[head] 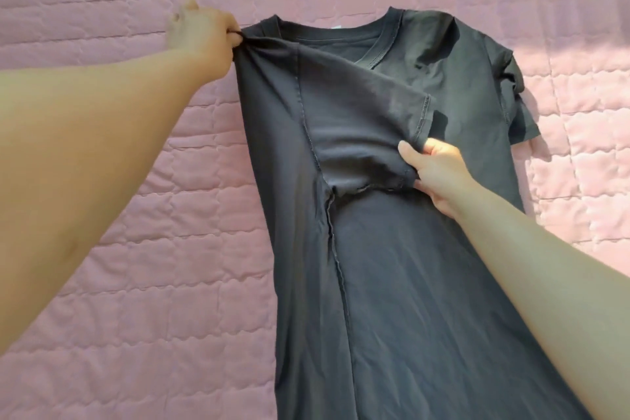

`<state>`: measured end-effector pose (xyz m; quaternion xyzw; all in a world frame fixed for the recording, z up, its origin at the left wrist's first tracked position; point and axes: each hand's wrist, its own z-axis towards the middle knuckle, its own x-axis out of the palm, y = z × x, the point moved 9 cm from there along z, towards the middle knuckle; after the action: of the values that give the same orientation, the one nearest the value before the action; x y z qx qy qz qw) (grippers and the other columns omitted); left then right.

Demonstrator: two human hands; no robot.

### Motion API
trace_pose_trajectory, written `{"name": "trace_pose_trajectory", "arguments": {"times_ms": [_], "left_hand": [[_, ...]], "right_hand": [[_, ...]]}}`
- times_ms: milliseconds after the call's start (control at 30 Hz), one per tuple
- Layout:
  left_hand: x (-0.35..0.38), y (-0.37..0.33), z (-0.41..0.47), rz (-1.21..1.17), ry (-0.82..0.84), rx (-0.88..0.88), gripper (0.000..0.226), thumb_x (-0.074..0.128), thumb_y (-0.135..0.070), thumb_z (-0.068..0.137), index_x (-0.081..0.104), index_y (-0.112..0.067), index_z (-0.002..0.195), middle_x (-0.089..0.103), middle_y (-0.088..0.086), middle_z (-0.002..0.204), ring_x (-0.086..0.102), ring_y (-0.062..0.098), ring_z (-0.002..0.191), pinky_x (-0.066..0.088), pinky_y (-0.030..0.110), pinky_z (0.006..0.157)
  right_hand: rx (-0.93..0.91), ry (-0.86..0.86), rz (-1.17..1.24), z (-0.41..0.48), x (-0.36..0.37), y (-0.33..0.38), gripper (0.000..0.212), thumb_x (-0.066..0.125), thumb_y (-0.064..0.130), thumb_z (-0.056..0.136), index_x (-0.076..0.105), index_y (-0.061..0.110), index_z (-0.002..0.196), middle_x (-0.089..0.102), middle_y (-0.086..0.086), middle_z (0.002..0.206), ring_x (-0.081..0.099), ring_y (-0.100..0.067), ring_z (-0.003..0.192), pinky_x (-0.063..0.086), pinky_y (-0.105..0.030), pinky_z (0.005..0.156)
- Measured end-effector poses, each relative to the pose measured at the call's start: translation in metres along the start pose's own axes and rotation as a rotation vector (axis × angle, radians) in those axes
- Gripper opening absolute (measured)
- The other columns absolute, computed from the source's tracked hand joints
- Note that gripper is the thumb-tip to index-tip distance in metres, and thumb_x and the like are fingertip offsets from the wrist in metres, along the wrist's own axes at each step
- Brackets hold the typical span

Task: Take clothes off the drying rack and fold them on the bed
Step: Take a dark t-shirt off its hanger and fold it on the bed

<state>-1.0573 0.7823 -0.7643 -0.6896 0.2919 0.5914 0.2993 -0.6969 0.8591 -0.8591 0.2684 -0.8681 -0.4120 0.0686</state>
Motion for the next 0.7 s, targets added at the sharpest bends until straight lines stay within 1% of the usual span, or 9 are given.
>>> {"name": "trace_pose_trajectory", "arguments": {"times_ms": [67, 167, 300, 367, 433, 500, 567, 633, 700], "left_hand": [[0.001, 0.003, -0.001, -0.038, -0.035, -0.107, 0.028, 0.044, -0.015, 0.099, 0.063, -0.017, 0.12, 0.051, 0.022, 0.127, 0.034, 0.036, 0.127, 0.032, 0.043, 0.1], [-0.005, 0.003, -0.012, -0.125, -0.205, -0.185, 0.036, 0.043, 0.0, 0.093, 0.054, -0.016, 0.123, 0.045, 0.014, 0.134, 0.036, 0.034, 0.126, 0.034, 0.041, 0.098], [-0.009, -0.051, -0.074, -0.332, -0.375, 0.12, 0.028, 0.046, -0.01, 0.087, 0.051, -0.011, 0.114, 0.047, 0.013, 0.122, 0.045, 0.032, 0.112, 0.037, 0.041, 0.095], [0.015, -0.082, -0.116, -0.395, -0.218, 0.358, 0.027, 0.054, -0.028, 0.086, 0.053, -0.011, 0.106, 0.052, 0.012, 0.112, 0.051, 0.033, 0.102, 0.042, 0.046, 0.088], [0.057, -0.09, -0.149, -0.323, 0.087, 0.442, 0.063, 0.058, -0.062, 0.077, 0.051, -0.018, 0.121, 0.049, 0.008, 0.131, 0.048, 0.034, 0.121, 0.038, 0.05, 0.1], [0.097, -0.079, -0.173, -0.09, 0.342, 0.444, 0.113, 0.051, -0.088, 0.056, 0.021, -0.032, 0.149, 0.009, 0.001, 0.161, 0.007, 0.034, 0.148, 0.011, 0.057, 0.117], [0.115, -0.071, -0.184, 0.056, 0.418, 0.447, 0.135, 0.051, -0.094, 0.045, -0.013, -0.038, 0.151, -0.026, -0.003, 0.159, -0.022, 0.034, 0.145, -0.006, 0.061, 0.115], [0.118, -0.072, -0.184, 0.099, 0.419, 0.43, 0.145, 0.054, -0.095, 0.041, -0.025, -0.037, 0.147, -0.035, 0.001, 0.155, -0.029, 0.037, 0.142, -0.009, 0.064, 0.113], [0.115, -0.075, -0.184, 0.131, 0.4, 0.403, 0.148, 0.054, -0.096, 0.039, -0.028, -0.034, 0.147, -0.035, 0.005, 0.155, -0.028, 0.04, 0.142, -0.009, 0.065, 0.113]], "right_hand": [[0.023, -0.021, -0.069, 0.002, 0.001, -0.01, 0.016, 0.063, 0.017, 0.093, 0.069, 0.01, 0.105, 0.073, -0.002, 0.094, 0.068, -0.013, 0.08, 0.058, -0.034, 0.08], [0.04, -0.045, -0.058, 0.004, 0.002, -0.014, 0.012, 0.071, 0.026, 0.086, 0.071, 0.014, 0.085, 0.075, 0.0, 0.088, 0.071, -0.016, 0.083, 0.057, -0.038, 0.086], [0.08, -0.076, -0.001, 0.002, 0.001, -0.008, 0.043, 0.08, 0.035, 0.077, 0.045, 0.021, 0.056, 0.049, 0.014, 0.044, 0.054, -0.005, 0.048, 0.056, -0.029, 0.074], [0.115, -0.037, -0.002, 0.003, 0.003, -0.01, 0.044, 0.086, 0.045, 0.064, 0.051, 0.018, 0.069, 0.054, 0.005, 0.06, 0.055, -0.012, 0.059, 0.057, -0.038, 0.084], [0.138, 0.001, -0.023, 0.001, 0.005, -0.01, 0.054, 0.088, 0.051, 0.057, 0.059, 0.017, 0.087, 0.062, -0.003, 0.083, 0.063, -0.018, 0.075, 0.056, -0.042, 0.088], [0.149, 0.051, -0.007, -0.004, 0.008, -0.007, 0.051, 0.084, 0.045, 0.066, 0.068, 0.012, 0.1, 0.073, -0.004, 0.101, 0.071, -0.019, 0.09, 0.057, -0.034, 0.087], [0.166, 0.165, 0.03, -0.009, 0.012, -0.006, 0.044, 0.079, 0.034, 0.076, 0.065, 0.015, 0.113, 0.074, -0.002, 0.106, 0.071, -0.016, 0.096, 0.055, -0.027, 0.086], [0.175, 0.259, -0.01, -0.02, 0.016, -0.007, 0.034, 0.075, 0.019, 0.082, 0.063, 0.018, 0.113, 0.074, 0.002, 0.103, 0.072, -0.012, 0.091, 0.055, -0.023, 0.076], [0.127, 0.211, -0.158, -0.025, 0.008, -0.011, 0.021, 0.072, 0.011, 0.084, 0.064, 0.016, 0.103, 0.074, 0.0, 0.091, 0.071, -0.009, 0.073, 0.051, -0.018, 0.061]]}}
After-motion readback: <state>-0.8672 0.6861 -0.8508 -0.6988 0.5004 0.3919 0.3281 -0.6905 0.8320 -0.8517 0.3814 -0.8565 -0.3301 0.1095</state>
